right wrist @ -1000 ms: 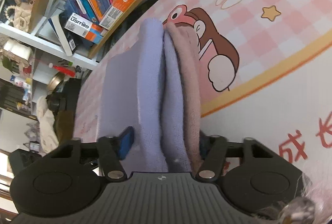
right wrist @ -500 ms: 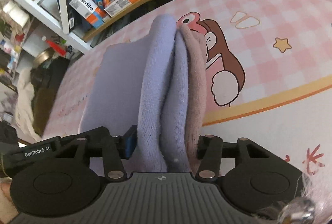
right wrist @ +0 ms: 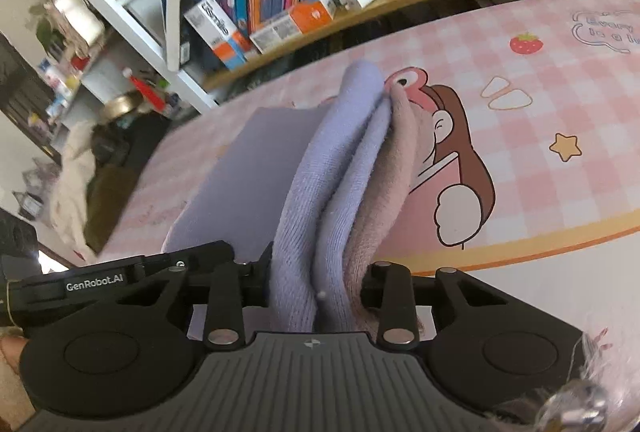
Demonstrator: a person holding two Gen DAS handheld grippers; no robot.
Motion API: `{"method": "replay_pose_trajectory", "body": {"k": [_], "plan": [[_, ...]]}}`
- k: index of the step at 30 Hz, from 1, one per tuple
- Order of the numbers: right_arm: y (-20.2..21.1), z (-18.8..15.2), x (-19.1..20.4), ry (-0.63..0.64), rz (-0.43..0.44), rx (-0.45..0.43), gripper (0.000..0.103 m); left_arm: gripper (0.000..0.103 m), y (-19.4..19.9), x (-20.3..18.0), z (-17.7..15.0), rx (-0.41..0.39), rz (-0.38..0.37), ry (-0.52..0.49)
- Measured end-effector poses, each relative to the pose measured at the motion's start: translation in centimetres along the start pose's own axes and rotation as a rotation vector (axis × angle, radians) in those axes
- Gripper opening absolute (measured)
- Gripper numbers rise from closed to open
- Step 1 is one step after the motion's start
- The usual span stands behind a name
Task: Fold clothes
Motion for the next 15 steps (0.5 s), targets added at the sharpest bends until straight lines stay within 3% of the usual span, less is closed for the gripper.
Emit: {"method": "replay_pose_trajectory", "body": {"k": [15], "plan": [[4.5, 1.1, 1.9, 0.148, 0.061, -0.077, 0.031, 0.044, 4.4, -3.4, -0.5, -0.137, 0.014, 0.023]]}}
Point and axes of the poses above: each gripper's, at about its wrist camera, not at the fingertips, and y roughly against the way its jaws point, x to its left, z to its top, the point moved 8 cm from there along -y, roughly the way its jaws point, and after that the axes turned 2 degrees about y, right-handed, at the moved point
